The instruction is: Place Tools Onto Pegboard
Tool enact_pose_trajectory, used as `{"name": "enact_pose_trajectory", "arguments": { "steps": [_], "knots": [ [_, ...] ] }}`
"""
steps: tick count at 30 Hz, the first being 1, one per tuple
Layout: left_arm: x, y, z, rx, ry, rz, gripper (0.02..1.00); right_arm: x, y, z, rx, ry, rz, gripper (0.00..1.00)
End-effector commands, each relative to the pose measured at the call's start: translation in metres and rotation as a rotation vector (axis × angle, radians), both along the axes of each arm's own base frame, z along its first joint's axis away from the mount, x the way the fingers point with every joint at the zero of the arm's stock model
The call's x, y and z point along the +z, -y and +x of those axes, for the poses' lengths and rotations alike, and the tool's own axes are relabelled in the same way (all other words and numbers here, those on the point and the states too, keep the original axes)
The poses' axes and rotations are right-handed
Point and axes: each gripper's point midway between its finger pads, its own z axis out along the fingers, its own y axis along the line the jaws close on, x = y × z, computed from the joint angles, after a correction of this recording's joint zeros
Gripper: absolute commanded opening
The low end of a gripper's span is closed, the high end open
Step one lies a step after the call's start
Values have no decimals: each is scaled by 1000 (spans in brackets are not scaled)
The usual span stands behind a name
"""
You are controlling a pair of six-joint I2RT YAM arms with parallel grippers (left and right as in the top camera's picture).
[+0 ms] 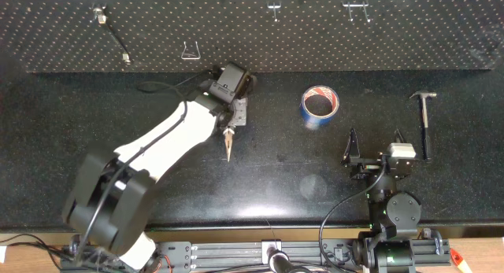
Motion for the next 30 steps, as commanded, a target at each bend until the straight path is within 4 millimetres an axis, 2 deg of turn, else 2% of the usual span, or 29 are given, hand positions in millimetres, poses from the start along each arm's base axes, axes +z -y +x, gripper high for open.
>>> {"name": "enact_pose_trajectory", "arguments": {
  "steps": [1, 6, 7, 9, 12, 16, 19, 23, 28, 30],
  "knots": [
    [70, -11, -6, 1, 113, -35, 29, 0, 1, 0, -9, 3, -8, 980],
    [149, -23, -24, -34, 279, -106, 27, 0, 1, 0, -9, 3, -8, 980],
    [174, -30, -28, -42, 358, -108, 27, 0, 1, 0, -9, 3, -8, 980],
    [199, -43, -32, -44, 443, -85, 27, 0, 1, 0, -9, 3, -8, 980],
    [234, -78, -33, 9, 569, -39, 27, 0, 1, 0, -9, 3, -8, 980],
    [270, -99, -18, 35, 723, -22, 25, 0, 1, 0, -9, 3, -8, 980],
    [291, -106, 3, 38, 834, -2, 27, 0, 1, 0, -9, 3, -8, 980],
    [306, -106, 36, 74, 963, -22, 25, 0, 1, 0, -9, 3, -8, 980],
    [299, -97, 66, 88, 1052, -51, 27, 0, 1, 0, -9, 3, -8, 980],
    [288, -92, 81, 86, 1080, -47, 27, 0, 1, 0, -9, 3, -8, 980]
  ]
}}
